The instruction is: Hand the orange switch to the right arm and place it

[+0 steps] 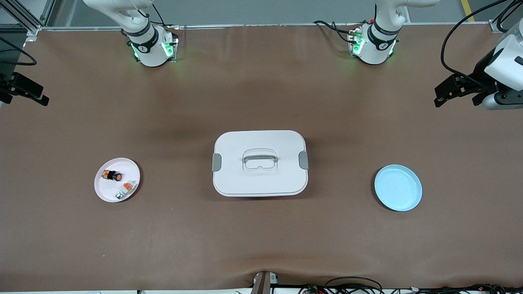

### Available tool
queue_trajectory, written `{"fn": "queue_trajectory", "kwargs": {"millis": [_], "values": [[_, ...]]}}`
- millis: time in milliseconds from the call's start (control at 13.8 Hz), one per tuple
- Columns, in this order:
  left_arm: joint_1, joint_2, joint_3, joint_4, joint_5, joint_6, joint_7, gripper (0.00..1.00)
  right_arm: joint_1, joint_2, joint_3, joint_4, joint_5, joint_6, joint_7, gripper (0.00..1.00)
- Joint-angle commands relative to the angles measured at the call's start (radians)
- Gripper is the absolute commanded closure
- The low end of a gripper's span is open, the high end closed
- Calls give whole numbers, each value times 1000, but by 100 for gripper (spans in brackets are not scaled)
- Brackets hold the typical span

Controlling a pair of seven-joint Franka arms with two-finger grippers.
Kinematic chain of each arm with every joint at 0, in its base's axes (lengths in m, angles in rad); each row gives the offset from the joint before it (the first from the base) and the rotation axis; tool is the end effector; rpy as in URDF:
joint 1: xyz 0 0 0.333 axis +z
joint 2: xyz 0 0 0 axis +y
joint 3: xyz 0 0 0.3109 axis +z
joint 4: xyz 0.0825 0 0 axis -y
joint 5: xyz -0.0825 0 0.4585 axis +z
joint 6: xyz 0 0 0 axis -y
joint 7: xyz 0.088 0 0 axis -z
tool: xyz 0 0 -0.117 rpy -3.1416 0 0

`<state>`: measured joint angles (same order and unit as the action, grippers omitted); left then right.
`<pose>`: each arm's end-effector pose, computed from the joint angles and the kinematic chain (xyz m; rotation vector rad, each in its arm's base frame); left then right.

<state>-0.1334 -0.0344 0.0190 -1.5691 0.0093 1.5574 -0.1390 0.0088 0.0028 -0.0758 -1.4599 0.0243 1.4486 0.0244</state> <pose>0.6137 -0.0692 0.6306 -3.1354 -0.0389 -0.0370 0.6155 -0.0381 0.6570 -3.1142 0.1381 0.0212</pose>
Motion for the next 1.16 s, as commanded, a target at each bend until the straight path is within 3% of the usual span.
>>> {"fn": "queue_trajectory", "kwargs": {"millis": [0,1086], "values": [[5,-13,-1,7,-6,-2,18,0,2,-21,-6,-11,9,-4,6,0],[-2,-4,-1,38,4,-45,13,0,0,-21,-7,-10,11,6,-1,0]]}}
